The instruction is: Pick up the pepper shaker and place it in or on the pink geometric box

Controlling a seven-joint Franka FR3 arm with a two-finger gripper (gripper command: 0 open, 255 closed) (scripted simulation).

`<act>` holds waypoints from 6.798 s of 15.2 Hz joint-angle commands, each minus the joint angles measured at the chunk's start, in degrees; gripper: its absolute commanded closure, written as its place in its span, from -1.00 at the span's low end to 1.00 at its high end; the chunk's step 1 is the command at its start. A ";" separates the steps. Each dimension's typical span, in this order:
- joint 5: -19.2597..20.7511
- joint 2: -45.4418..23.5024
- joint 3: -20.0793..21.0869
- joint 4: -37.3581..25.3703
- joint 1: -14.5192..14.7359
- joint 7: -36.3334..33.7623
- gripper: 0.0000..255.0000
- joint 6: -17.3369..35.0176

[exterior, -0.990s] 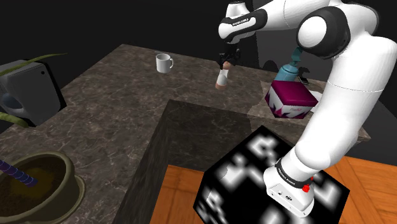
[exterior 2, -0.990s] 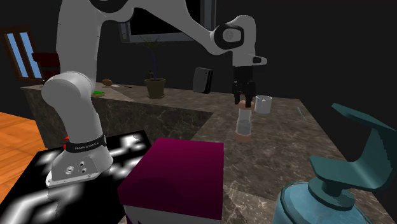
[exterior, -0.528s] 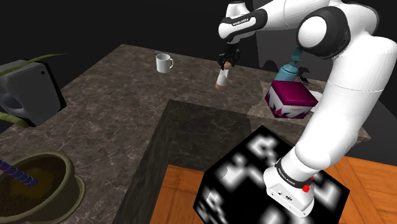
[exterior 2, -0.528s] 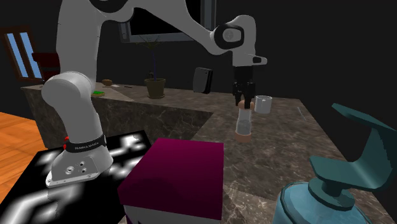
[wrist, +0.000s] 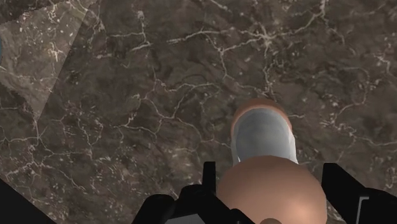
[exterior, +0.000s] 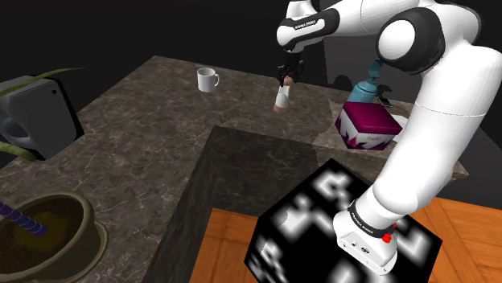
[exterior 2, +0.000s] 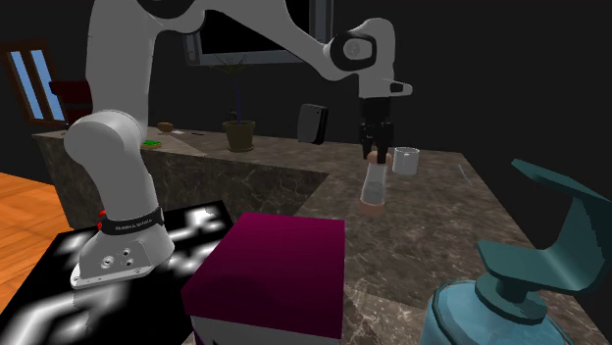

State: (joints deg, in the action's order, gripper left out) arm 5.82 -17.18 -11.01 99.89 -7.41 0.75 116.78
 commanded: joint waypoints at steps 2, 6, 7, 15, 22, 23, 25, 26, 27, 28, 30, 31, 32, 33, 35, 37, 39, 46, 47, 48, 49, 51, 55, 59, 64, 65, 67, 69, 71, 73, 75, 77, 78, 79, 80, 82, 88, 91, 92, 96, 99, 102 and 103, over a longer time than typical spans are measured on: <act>0.03 0.70 -0.04 -1.27 0.02 0.22 1.00 -1.95; 0.06 1.48 -0.07 -3.30 0.06 0.50 1.00 -4.74; 0.06 1.65 -0.07 -3.85 0.07 0.57 1.00 -5.44; 0.03 2.55 -0.11 -8.78 0.11 1.20 1.00 -11.23; -0.09 2.64 -0.15 -14.03 0.07 1.83 1.00 -16.53; -0.11 2.60 -0.16 -14.86 0.05 1.93 1.00 -17.31; -0.17 2.46 -0.18 -16.59 0.02 2.13 1.00 -18.89; -0.20 2.37 -0.18 -17.48 0.00 2.23 1.00 -19.69; -0.23 2.26 -0.19 -18.41 -0.02 2.34 1.00 -20.50; -0.26 2.13 -0.20 -19.36 -0.04 2.45 1.00 -21.31; -0.34 1.82 -0.22 -21.34 -0.10 2.67 1.00 -22.98; -0.38 1.63 -0.23 -22.38 -0.13 2.79 1.00 -23.82; -0.43 1.43 -0.24 -23.45 -0.16 2.91 1.00 -24.68; -0.48 1.20 -0.25 -24.55 -0.20 3.03 1.00 -25.55; -0.58 0.67 -0.28 -26.86 -0.30 3.29 1.00 -27.32; -0.71 0.04 -0.31 -29.33 -0.41 3.55 1.00 -29.16; -0.84 -0.66 -0.34 -31.87 -0.54 3.82 1.00 -30.98; 1.49 12.67 -2.52 -15.89 -2.81 8.53 1.00 -27.40; 1.84 14.27 -2.87 -14.19 -3.20 9.28 1.00 -27.16; 2.19 15.82 -3.25 -12.61 -3.59 10.05 1.00 -26.97; 2.54 17.32 -3.64 -11.13 -3.99 10.85 1.00 -26.82; 3.26 20.16 -4.47 -8.45 -4.82 12.49 1.00 -26.65; 4.75 25.27 -6.34 -4.15 -6.54 16.04 1.00 -26.69; 6.32 29.63 -8.44 -1.10 -8.35 19.92 1.00 -27.13; 8.29 33.99 -11.45 1.09 -10.67 25.27 1.00 -28.03; 8.68 34.71 -12.11 1.32 -11.12 26.40 1.00 -28.24; 9.44 35.98 -13.49 1.58 -12.04 28.74 1.00 -28.67; 10.16 37.04 -14.95 1.58 -12.94 31.18 1.00 -29.11; 10.84 37.87 -16.51 1.32 -13.80 33.70 1.00 -29.56; 11.20 38.22 -17.42 1.06 -14.23 35.13 1.00 -29.80; 11.48 38.89 -17.42 3.21 -14.35 34.71 1.00 -28.32; 11.75 39.50 -17.44 5.29 -14.47 34.33 1.00 -26.85; 11.88 39.78 -17.46 6.30 -14.53 34.14 1.00 -26.11; 12.01 40.05 -17.49 7.30 -14.59 33.96 1.00 -25.38; 12.14 40.30 -17.52 8.28 -14.66 33.79 1.00 -24.65; 12.39 40.77 -17.61 10.21 -14.78 33.45 1.00 -23.19; 13.12 41.83 -18.01 15.65 -15.14 32.52 1.00 -18.81; 13.47 42.17 -18.28 18.20 -15.32 32.11 1.00 -16.61; 13.59 42.26 -18.38 19.03 -15.37 31.98 1.00 -15.87; 14.04 42.48 -18.83 22.22 -15.58 31.48 1.00 -12.91; 14.46 42.48 -19.31 25.03 -15.77 31.05 1.00 -10.11; 14.46 42.49 -19.31 25.04 -15.76 31.05 1.00 -10.11; 14.46 42.49 -19.31 25.03 -15.76 31.05 1.00 -10.11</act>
State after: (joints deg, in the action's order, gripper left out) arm 20.27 25.31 -30.31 124.84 -23.17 31.82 106.57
